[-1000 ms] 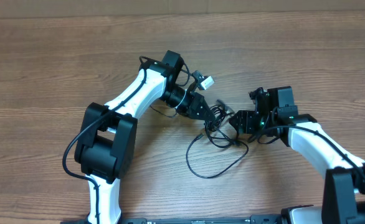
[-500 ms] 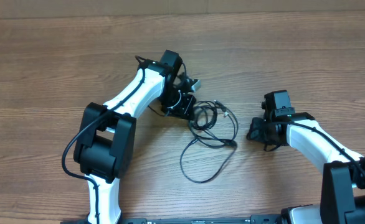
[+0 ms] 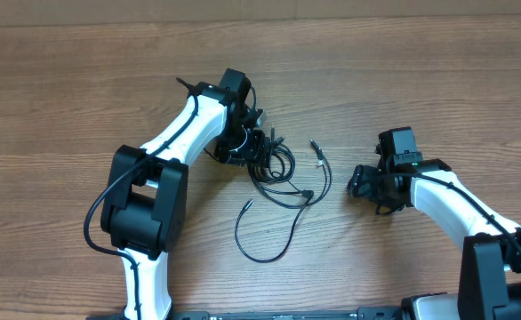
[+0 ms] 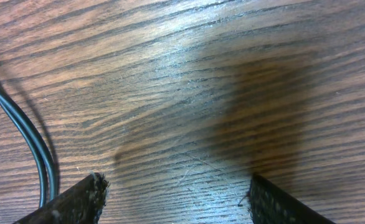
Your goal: Untangle cables
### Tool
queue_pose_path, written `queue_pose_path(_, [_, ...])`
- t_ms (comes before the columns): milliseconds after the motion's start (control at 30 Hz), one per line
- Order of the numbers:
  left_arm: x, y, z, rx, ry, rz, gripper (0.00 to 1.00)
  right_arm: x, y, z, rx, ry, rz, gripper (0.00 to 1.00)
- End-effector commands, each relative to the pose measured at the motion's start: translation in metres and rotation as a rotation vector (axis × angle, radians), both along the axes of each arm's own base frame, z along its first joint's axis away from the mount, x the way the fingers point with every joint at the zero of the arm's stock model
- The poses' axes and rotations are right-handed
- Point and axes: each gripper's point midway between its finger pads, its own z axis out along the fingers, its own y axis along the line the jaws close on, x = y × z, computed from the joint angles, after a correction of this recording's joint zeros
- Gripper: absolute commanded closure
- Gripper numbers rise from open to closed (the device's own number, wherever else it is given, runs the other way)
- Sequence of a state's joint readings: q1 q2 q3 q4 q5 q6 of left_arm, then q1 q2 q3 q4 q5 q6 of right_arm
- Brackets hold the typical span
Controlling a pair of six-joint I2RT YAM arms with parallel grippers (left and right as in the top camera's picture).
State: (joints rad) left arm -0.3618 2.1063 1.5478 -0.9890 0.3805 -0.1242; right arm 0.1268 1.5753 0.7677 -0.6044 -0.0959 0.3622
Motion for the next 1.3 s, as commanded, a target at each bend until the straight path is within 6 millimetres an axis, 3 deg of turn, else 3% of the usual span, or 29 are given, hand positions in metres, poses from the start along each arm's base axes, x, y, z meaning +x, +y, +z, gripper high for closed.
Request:
queue_pose_path(0, [0.003, -0.001, 0.001, -0.001, 0.0, 0.004, 0.34, -0.026, 0.0, -0.022, 0.01, 0.104, -0.006, 0.28])
queue_pose_path(133, [-0.005, 0.002, 0.001, 0.013, 0.037, 0.005, 0.35, -0.026, 0.0, -0.022, 0.01, 0.103, -0.006, 0.28])
queue_pose_path(233, [-0.025, 0.008, 0.003, 0.027, 0.111, -0.032, 0.45, -0.025, 0.0, -0.022, 0.011, 0.1, -0.006, 0.28])
queue_pose_path(300, [-0.032, 0.01, 0.003, 0.032, 0.131, -0.056, 0.45, -0.025, 0.0, -0.022, 0.011, 0.1, -0.006, 0.27])
queue_pose_path(400, [-0.042, -0.007, 0.011, -0.076, 0.139, -0.151, 0.44, -0.025, 0.0, -0.022, 0.011, 0.099, -0.006, 0.28])
queue_pose_path(533, [-0.036, -0.024, 0.009, -0.088, 0.073, -0.194, 0.41, -0.025, 0.0, -0.022, 0.011, 0.1, -0.006, 0.28])
queue_pose_path(667, [-0.011, -0.035, -0.001, 0.017, -0.059, -0.146, 0.4, -0.025, 0.0, -0.022, 0.011, 0.101, -0.006, 0.28])
queue_pose_path(833, [0.0, -0.048, -0.002, 0.026, -0.145, -0.17, 0.43, -0.025, 0.0, -0.022, 0.011, 0.1, -0.006, 0.28])
queue_pose_path(933, [0.003, -0.059, -0.002, 0.019, -0.181, -0.187, 0.49, -0.025, 0.0, -0.022, 0.011, 0.1, -0.006, 0.28])
queue_pose_path(1133, [0.006, -0.063, -0.007, 0.091, -0.227, -0.183, 0.55, -0.025, 0.0, -0.022, 0.011, 0.1, -0.006, 0.28])
queue_pose_path(1267, [0.007, -0.054, -0.012, 0.166, -0.246, -0.169, 0.55, -0.025, 0.0, -0.022, 0.011, 0.1, -0.006, 0.28])
